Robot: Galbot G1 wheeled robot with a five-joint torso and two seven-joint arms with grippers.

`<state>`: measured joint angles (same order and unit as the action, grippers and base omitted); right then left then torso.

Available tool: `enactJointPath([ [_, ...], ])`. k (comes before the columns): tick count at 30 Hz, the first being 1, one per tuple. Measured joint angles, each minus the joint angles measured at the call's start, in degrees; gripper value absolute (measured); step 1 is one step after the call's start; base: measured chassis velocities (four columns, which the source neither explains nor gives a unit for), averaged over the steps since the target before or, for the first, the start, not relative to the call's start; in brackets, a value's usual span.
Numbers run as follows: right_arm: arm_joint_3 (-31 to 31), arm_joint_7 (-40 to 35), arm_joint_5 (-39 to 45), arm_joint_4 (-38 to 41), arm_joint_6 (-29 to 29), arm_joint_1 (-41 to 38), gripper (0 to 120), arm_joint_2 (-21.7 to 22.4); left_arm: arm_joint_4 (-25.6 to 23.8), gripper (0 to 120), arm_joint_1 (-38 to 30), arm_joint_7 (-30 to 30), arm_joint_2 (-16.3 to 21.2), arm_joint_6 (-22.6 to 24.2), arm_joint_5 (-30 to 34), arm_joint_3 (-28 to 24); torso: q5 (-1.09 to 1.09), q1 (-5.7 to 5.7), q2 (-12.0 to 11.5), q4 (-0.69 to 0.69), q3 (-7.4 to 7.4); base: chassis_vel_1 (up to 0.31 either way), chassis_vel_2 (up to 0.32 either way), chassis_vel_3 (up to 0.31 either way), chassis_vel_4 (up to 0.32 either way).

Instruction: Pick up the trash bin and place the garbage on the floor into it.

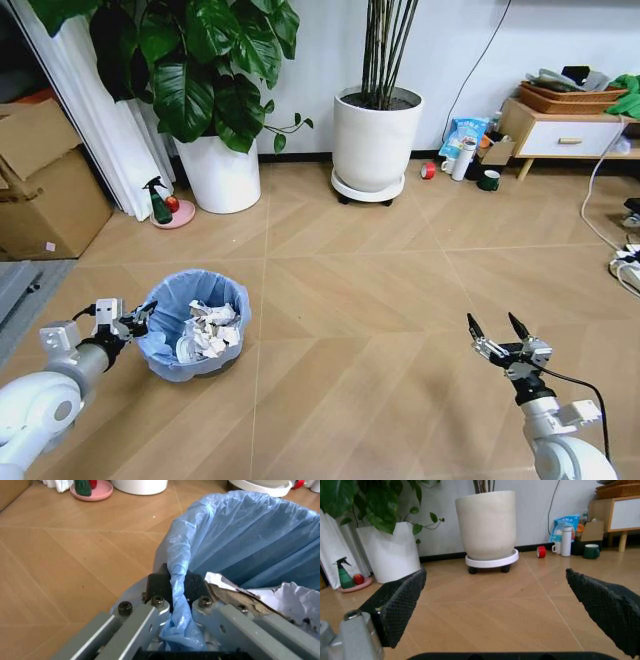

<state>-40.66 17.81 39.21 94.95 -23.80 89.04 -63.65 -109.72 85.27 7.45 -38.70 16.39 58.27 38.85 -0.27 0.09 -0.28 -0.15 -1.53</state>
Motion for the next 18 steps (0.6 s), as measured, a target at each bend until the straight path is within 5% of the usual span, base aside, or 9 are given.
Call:
enactJointPath([
  [18, 0.13, 0.01, 0.44, 0.18, -0.06, 0.08, 100, 0.11, -0.13, 0, -0.12, 0.24, -0.04, 0.07, -0.02, -0.20, -0.02, -0.01, 0.00, 0.02, 0.01, 0.165, -0.164, -0.166, 0.152],
])
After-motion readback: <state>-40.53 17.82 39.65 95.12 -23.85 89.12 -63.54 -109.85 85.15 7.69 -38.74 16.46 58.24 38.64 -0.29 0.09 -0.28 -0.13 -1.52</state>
